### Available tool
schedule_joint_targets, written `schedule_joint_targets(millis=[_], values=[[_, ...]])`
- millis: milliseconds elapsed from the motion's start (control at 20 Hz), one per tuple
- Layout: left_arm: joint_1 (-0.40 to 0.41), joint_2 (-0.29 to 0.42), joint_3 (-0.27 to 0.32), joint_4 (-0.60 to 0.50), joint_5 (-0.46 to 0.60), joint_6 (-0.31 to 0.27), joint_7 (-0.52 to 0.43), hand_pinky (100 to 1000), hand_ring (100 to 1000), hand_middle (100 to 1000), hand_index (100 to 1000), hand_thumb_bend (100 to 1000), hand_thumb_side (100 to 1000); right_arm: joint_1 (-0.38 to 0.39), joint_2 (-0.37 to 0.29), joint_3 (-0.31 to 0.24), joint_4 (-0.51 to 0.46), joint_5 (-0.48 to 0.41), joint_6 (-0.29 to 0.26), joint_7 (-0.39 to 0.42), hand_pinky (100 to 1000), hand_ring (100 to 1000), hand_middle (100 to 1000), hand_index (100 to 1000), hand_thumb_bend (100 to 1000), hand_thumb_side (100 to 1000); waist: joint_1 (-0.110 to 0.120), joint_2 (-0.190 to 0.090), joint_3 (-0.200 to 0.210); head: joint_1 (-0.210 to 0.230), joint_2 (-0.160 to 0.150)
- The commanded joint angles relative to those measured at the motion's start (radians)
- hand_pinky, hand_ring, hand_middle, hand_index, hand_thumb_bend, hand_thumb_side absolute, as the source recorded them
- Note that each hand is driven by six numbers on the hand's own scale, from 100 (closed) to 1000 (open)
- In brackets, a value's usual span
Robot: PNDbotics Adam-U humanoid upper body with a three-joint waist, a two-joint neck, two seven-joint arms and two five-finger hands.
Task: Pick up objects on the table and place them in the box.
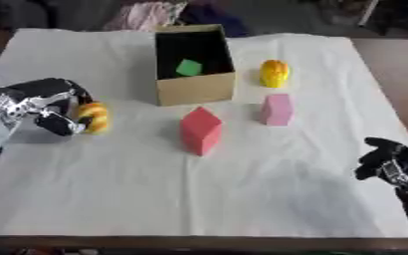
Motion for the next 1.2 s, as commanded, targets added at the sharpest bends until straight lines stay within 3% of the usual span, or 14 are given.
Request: schedule_joint_targets(millis=[50, 350, 550, 950, 1200], values=[[-0.005, 0.045, 0.020, -0.073, 0.015, 0.003, 0.033, 559, 363, 332, 517, 125, 251, -0.004, -0.019, -0.007, -0.011, 0.002, -0.001, -0.002, 538, 533, 535, 792, 100, 639, 0.014, -0.027, -0.001, 0.001, -0.001], [-0.024, 0.107, 0.052, -0.208, 0.098, 0.023, 0.039, 561, 355, 323, 512, 100, 233, -0.001, -0.019, -0.008, -0.011, 0.002, -0.001, -0.003, 538, 533, 535, 793, 100, 642, 0.016, -0.030, -0.001, 0.001, 0.000], [-0.081, 0.113, 0.054, -0.231, 0.134, 0.035, 0.033, 562, 355, 323, 515, 100, 224, 0.000, -0.019, -0.006, -0.011, 0.001, -0.001, -0.001, 538, 534, 535, 793, 100, 643, 0.015, -0.033, -0.005, 0.004, 0.000], [-0.264, 0.006, 0.001, -0.086, 0.112, 0.030, 0.073, 599, 397, 367, 562, 100, 214, -0.004, -0.022, 0.006, -0.007, -0.004, 0.000, 0.009, 538, 534, 535, 793, 100, 650, 0.006, -0.034, -0.034, 0.023, 0.000], [-0.336, -0.078, -0.030, 0.019, 0.064, 0.002, 0.114, 639, 444, 411, 607, 100, 212, -0.009, -0.023, 0.015, -0.004, -0.011, 0.001, 0.017, 539, 534, 535, 793, 100, 656, -0.002, -0.031, -0.058, 0.041, -0.003]])
